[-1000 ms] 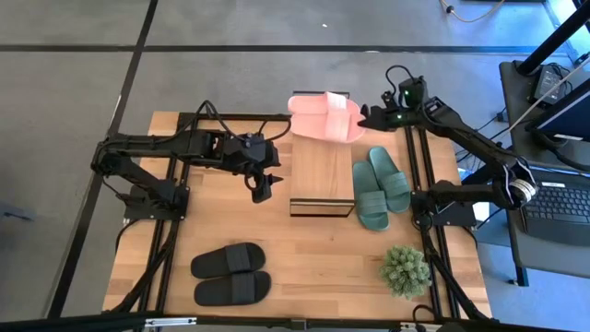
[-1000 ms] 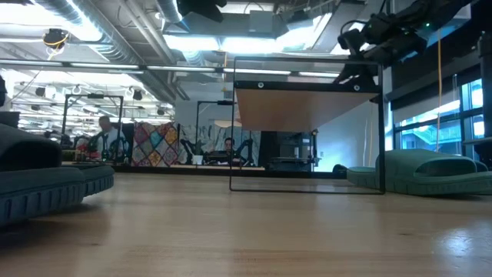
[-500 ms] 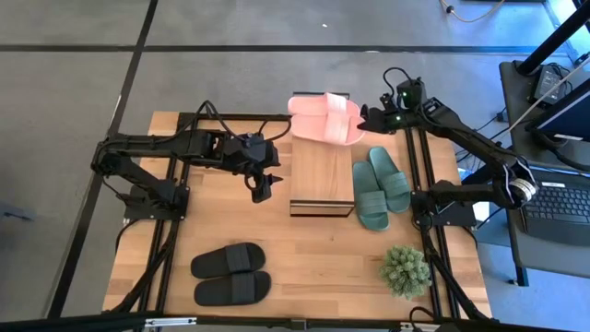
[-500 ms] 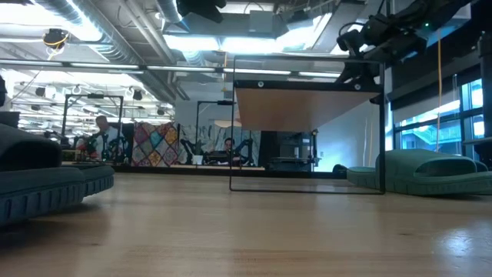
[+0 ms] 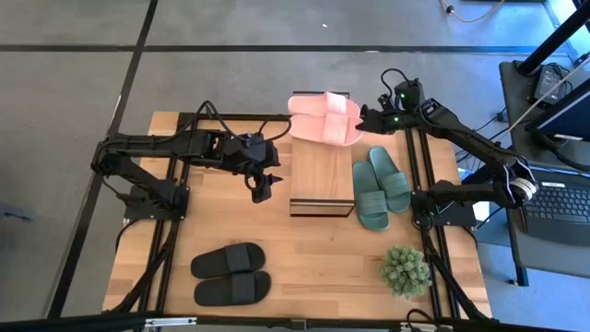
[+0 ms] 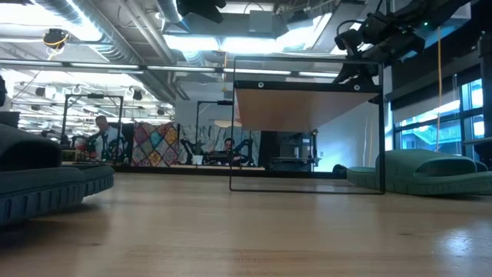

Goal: Pick and place slides into the shelf
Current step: Put the pink slide on the shelf

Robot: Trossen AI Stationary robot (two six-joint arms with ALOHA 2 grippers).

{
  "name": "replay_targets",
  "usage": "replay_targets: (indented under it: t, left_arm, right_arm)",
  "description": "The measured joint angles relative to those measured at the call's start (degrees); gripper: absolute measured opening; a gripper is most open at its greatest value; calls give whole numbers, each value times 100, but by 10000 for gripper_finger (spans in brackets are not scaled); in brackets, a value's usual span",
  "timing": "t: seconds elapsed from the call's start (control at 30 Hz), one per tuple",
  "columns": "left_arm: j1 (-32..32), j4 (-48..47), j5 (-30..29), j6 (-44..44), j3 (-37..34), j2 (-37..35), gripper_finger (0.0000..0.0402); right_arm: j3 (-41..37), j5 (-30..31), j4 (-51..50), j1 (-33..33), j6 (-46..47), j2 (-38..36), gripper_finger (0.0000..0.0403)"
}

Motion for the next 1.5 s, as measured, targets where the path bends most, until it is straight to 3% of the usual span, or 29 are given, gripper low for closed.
replay_targets:
  t: [0.47, 1.03, 1.33, 1.5]
  left_arm:
    - [0, 0, 0, -23, 0, 2, 195]
    - [0, 0, 0, -23, 0, 2, 195]
    - [0, 0, 0, -21, 0, 2, 195]
    - [0, 0, 0, -23, 0, 2, 195]
  right_arm:
    - [0, 195, -22, 56, -378, 0, 78]
    - [-2, 372, -22, 51, -701, 0, 87]
    - [-2, 405, -21, 51, -678, 0, 180]
    - [-2, 875, 22, 51, -823, 0, 224]
